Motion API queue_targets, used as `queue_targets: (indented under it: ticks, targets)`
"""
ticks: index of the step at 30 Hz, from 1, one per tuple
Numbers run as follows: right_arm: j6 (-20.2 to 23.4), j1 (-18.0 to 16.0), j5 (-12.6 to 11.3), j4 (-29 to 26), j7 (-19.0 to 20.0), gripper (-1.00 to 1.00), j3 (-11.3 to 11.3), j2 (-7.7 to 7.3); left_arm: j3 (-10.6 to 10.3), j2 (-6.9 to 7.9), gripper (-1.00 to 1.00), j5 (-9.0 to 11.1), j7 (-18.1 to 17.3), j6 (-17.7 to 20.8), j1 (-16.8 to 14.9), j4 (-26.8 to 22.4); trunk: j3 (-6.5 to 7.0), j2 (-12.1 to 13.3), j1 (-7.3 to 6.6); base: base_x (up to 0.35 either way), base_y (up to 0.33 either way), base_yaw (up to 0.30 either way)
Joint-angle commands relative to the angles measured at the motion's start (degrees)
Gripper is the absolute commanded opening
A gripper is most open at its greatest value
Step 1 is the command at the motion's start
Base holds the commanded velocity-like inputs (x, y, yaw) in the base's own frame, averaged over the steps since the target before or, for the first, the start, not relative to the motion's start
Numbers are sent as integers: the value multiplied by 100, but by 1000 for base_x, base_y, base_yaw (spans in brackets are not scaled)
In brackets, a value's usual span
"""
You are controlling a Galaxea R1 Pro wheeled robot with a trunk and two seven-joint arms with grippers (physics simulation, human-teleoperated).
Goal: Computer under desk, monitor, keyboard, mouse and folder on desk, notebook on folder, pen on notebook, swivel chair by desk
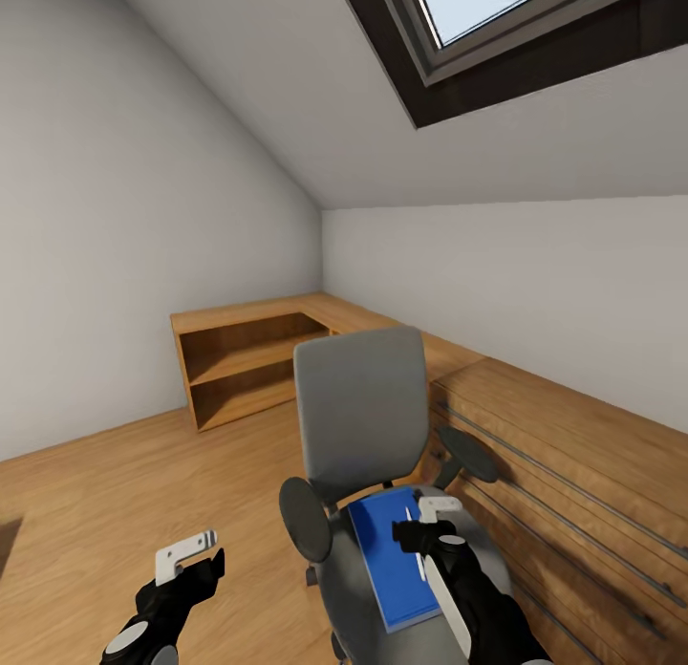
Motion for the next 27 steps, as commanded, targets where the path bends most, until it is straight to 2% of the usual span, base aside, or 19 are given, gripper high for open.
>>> queue_targets:
  ticks: [1,5,18,27]
  targets:
    - [29,-3,-55,-4,-54,100,15,-3,-14,6,100,58,56,7,-3,-9,-5,-3,0,0,0,0]
    - [119,-3,-55,46,-62,100,6,-11,-14,6,100,59,56,7,-1,-9,-5,-3,0,0,0,0]
    - [228,-3,-63,114,-64,100,3,-70,-31,1,100,58,56,7,0,-9,-238,-524,285,0,0,0]
    - [229,-3,-63,115,-64,100,3,-100,-37,-2,100,59,56,7,1,-9,-238,-524,285,0,0,0]
